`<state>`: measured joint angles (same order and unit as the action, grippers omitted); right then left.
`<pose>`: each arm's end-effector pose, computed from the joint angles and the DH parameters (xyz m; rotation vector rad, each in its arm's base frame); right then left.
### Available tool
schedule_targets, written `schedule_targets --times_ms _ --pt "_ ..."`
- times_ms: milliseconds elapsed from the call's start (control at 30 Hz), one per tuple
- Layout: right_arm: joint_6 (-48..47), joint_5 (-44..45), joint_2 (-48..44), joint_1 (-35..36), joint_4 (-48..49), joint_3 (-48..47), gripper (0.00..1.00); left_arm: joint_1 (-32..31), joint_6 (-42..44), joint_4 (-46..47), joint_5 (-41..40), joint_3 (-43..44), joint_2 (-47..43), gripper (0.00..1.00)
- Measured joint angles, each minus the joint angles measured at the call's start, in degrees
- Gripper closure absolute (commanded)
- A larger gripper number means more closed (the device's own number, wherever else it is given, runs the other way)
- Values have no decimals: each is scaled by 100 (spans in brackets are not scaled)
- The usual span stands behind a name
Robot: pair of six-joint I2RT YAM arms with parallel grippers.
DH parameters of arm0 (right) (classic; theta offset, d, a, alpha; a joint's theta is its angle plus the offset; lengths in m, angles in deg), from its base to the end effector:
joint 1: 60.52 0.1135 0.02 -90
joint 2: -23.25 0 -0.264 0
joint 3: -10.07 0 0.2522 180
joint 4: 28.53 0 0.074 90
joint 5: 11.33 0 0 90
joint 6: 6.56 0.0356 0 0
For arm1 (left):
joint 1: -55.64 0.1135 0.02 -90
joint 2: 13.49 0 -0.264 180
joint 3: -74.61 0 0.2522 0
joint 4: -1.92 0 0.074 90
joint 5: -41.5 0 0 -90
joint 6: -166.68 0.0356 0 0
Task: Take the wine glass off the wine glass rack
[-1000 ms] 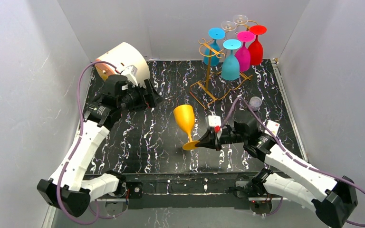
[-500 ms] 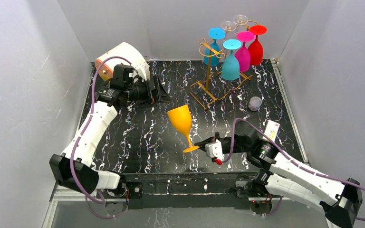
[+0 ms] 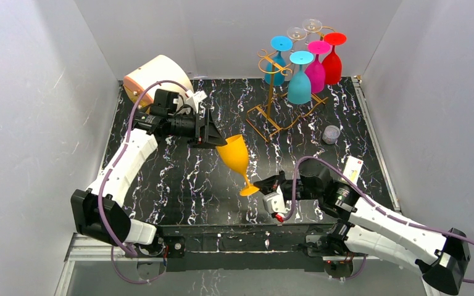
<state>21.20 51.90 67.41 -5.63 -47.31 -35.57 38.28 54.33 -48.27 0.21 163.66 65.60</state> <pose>0.0926 0.1595 0.2725 -1.7247 0.6794 0.3475 0.2715 -0.1129 0.3534 0.3773 2.2881 -1.3238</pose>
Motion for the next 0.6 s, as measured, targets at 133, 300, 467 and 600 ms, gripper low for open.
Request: schedule_targets --times_ms 133,300,467,600 --pt "-264 68 101 0 -177 -2 99 0 227 -87 313 -101 0 42" --pt "-564 153 144 0 -317 -4 99 -2 485 -129 640 -98 0 53" --pt "-793 201 166 0 -404 -28 99 -105 743 -275 743 -98 2 54" --pt "-957 203 179 2 -439 -33 99 -256 905 -400 719 -98 63 60"
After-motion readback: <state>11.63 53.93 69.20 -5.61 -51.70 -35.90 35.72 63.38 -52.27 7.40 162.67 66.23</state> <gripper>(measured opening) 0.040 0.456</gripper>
